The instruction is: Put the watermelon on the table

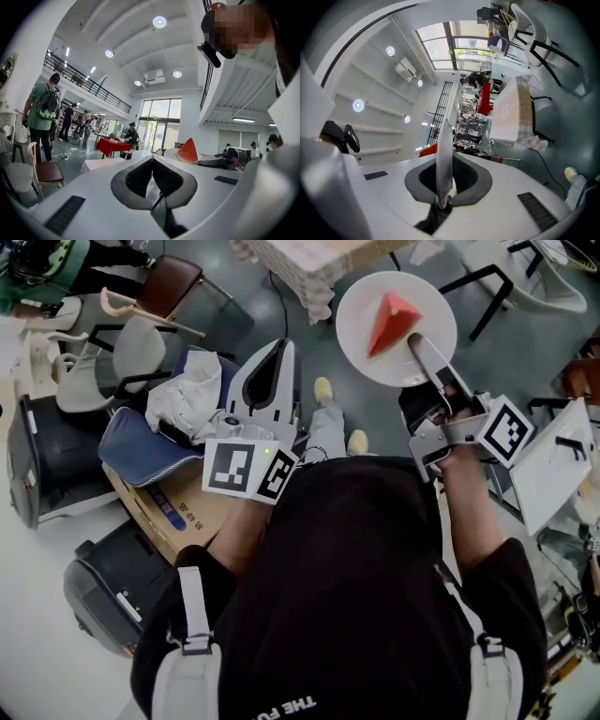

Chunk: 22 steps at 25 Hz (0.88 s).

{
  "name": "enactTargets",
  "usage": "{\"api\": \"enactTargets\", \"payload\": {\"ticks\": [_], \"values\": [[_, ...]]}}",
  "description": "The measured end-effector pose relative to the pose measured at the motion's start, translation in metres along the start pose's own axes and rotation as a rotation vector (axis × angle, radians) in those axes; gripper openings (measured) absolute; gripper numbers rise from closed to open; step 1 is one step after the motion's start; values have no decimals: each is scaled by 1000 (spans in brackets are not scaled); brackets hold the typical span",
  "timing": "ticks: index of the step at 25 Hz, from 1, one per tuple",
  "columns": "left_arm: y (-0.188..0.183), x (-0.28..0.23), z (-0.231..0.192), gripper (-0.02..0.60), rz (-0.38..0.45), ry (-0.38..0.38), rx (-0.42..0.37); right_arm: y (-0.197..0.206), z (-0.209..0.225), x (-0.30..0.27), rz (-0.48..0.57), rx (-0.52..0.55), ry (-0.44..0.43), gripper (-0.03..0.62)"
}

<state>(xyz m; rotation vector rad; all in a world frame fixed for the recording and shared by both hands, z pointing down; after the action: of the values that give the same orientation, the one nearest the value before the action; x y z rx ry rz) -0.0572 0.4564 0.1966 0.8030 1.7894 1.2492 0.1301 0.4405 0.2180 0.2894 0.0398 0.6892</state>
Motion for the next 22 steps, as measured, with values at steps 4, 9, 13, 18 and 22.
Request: {"api": "enactTargets", "payload": {"ticks": [4, 9, 13, 18, 22], "values": [[-9, -12, -15, 11, 9, -58, -64, -11, 7, -15, 0, -10, 2, 18], [-16, -33, -28, 11, 2, -55, -135, -26, 13, -35, 2, -15, 3, 18], [-25, -52, -36, 11, 9, -34, -167, -43, 22, -52, 4, -20, 10, 18], [-35, -81, -53, 11, -9, -31, -189, -66, 30, -75, 6, -26, 15, 18], [-37, -102, -75, 11, -40, -61, -173, -78, 35, -94, 3, -31, 16, 18]]}}
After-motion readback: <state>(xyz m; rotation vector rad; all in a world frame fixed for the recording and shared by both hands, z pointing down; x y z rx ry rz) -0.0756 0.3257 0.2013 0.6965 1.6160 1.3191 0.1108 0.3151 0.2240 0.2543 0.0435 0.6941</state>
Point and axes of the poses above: the fingertips, and each gripper's own axes: x backward along the fingers, z to its right, y out of its underside, the point moved 1 cm from there along x, backward along the fingers, and after that the axes turned 12 degrees about -z, right-handed, at the moved point
